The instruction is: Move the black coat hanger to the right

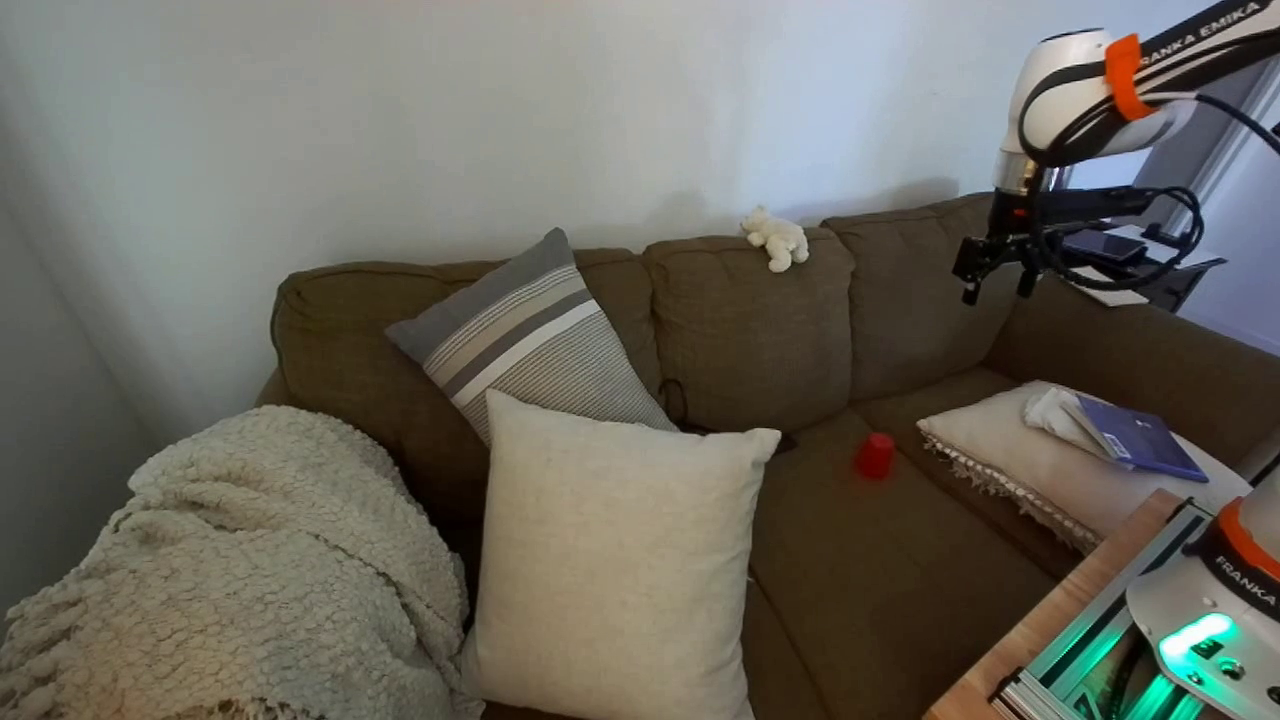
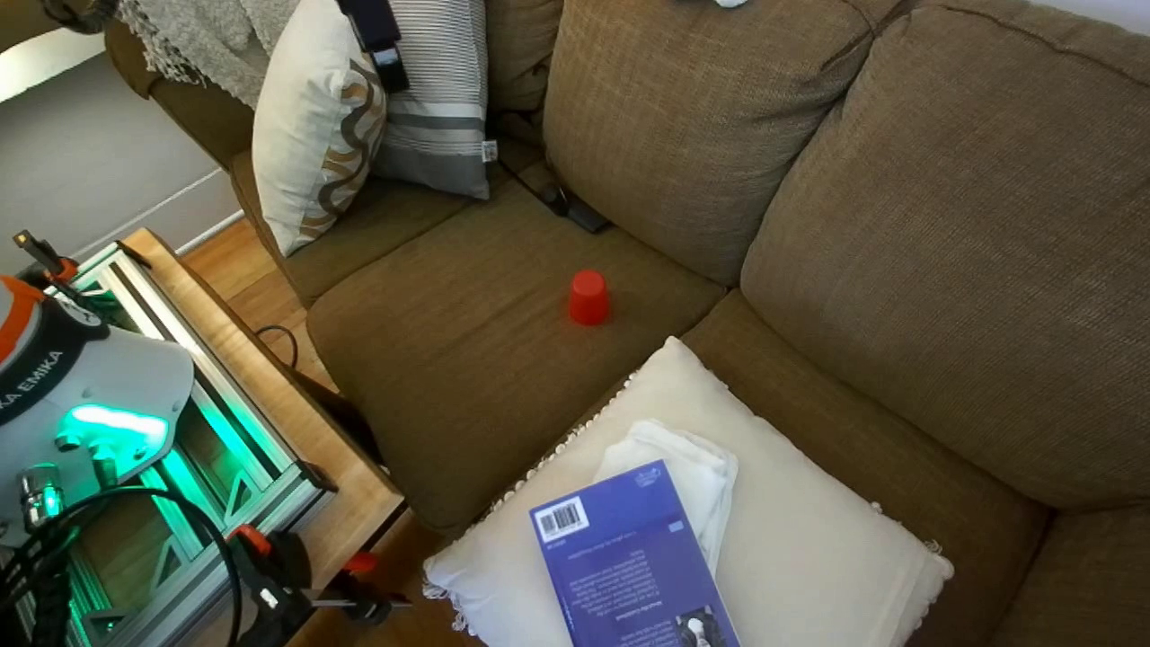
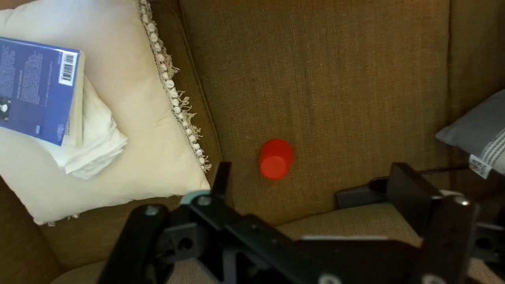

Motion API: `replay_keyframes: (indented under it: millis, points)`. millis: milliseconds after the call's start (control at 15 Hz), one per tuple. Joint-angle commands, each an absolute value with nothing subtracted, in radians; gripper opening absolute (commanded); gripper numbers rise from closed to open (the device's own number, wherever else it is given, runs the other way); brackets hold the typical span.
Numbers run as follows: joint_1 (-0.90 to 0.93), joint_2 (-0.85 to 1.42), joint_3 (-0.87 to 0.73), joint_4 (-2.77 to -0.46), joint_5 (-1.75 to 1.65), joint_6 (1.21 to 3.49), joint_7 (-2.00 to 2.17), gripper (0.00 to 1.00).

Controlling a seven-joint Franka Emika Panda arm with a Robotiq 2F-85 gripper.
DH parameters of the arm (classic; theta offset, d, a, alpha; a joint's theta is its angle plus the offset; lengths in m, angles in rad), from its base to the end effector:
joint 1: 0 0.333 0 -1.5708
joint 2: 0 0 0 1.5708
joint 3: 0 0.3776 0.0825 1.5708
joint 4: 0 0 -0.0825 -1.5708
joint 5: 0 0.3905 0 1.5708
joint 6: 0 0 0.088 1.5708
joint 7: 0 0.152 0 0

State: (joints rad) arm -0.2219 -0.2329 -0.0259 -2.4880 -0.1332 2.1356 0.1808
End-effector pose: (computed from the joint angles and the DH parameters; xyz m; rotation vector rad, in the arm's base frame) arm 0.4022 -0.1128 0.3756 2.9916 -0.5281 -0.1864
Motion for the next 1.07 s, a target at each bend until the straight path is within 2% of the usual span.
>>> replay_keyframes:
  millis: [0, 67, 333, 733, 1000]
  points:
    - [-0.192, 0.026, -0.048, -2.270, -0.170, 2.005, 0.193, 1.00]
    - [-0.186, -0.109, -0.061, -2.389, -0.148, 2.078, 0.183, 1.00]
    - [-0.170, 0.032, -0.066, -2.279, -0.146, 2.036, 0.180, 1.00]
    - [-0.136, -0.006, -0.049, -2.327, -0.243, 2.056, 0.264, 1.00]
    - [-0.053, 0.175, -0.014, -2.253, -0.372, 2.044, 0.380, 1.00]
